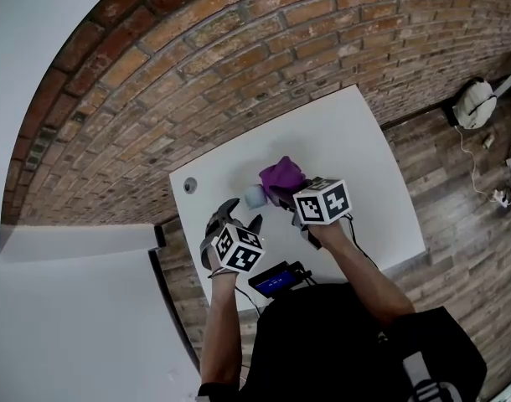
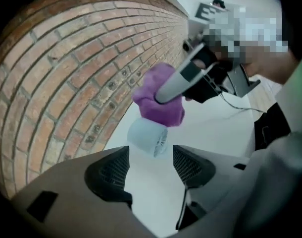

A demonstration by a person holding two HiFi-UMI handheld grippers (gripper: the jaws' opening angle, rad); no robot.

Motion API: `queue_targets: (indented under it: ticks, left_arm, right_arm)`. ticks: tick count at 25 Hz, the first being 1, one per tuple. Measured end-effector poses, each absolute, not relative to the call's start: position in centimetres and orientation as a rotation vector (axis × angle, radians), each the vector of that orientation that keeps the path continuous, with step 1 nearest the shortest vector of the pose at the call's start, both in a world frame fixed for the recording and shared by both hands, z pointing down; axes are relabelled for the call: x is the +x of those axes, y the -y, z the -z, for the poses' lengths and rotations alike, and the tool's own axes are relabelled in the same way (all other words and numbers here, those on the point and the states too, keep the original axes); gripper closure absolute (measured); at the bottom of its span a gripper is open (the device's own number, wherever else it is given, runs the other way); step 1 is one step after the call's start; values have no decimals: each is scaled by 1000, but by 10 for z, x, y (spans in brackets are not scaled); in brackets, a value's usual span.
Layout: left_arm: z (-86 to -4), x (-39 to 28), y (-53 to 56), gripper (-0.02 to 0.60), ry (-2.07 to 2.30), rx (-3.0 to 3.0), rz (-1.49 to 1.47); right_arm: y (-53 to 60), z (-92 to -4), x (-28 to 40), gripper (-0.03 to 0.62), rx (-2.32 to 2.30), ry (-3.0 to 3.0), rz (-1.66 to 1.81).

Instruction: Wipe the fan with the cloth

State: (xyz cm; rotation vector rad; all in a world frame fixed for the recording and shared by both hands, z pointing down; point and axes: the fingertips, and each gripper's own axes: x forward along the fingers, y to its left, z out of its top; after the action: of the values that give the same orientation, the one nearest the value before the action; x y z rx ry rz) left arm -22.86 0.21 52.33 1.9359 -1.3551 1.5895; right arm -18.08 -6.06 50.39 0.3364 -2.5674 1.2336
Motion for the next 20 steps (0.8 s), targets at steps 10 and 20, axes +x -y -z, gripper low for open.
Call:
queue_targets:
  ticks: [10,20]
  left_arm:
    - [-536,-214,-13,287,1268,1913,-1874]
    - [-537,-216,-12,287,1301,1913,-1883]
  right_arm:
    - [41,-489,-229,522,158,2653,-1047]
    - [79,-539,-173,523,479,2526,-1061]
